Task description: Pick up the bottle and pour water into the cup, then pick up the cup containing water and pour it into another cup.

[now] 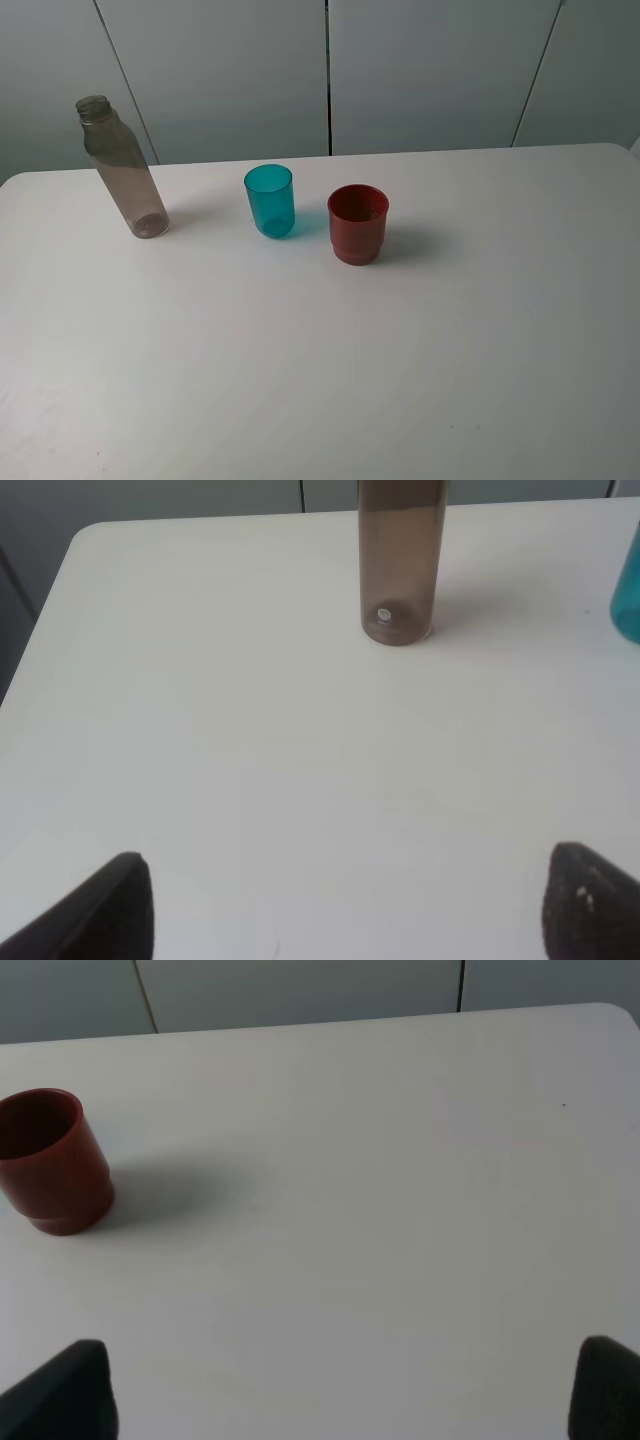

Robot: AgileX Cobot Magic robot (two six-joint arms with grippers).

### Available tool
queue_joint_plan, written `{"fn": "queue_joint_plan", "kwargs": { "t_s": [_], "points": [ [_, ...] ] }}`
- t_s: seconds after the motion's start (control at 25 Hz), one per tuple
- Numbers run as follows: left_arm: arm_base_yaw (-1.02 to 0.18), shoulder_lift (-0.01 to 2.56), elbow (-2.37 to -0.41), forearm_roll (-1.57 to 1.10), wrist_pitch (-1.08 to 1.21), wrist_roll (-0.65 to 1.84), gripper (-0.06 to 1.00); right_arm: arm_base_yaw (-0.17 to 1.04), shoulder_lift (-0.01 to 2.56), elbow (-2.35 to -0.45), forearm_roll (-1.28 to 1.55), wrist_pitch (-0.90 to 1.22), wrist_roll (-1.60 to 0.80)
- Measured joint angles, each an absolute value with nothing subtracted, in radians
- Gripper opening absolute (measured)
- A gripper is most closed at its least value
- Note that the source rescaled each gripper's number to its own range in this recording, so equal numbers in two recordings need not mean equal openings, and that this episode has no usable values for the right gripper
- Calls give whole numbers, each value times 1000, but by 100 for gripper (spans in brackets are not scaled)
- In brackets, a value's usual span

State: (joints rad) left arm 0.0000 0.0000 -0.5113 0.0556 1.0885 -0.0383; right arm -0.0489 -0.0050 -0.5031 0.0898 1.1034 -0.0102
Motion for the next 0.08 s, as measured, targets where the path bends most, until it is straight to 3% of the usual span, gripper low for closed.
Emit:
{"fn": "queue_joint_plan", "kwargs": {
  "t_s": [0.08],
  "points": [
    [0, 0, -511, 56, 1089, -38, 97, -49, -5, -503, 90, 1103, -10]
  ]
}}
